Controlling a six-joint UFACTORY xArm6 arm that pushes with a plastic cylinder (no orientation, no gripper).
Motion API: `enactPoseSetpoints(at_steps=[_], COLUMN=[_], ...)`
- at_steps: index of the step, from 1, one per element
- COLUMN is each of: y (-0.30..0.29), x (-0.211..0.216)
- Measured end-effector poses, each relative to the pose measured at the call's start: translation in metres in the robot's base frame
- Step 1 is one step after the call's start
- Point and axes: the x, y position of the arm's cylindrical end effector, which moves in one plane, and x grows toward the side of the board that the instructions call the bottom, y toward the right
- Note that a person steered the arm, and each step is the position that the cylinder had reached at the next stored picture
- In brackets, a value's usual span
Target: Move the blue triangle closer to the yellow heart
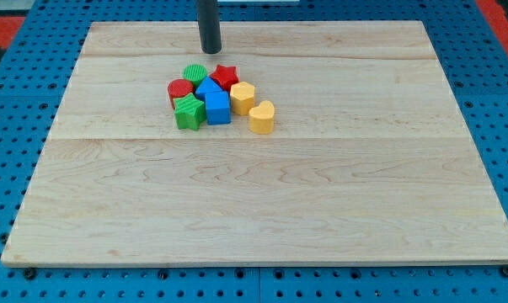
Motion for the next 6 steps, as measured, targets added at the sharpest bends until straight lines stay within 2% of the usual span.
enactPoseSetpoints(at_steps=[1,2,3,6], y=[0.068,0.124,0.113,0.048], x=[0.017,0.068,0.121,0.155])
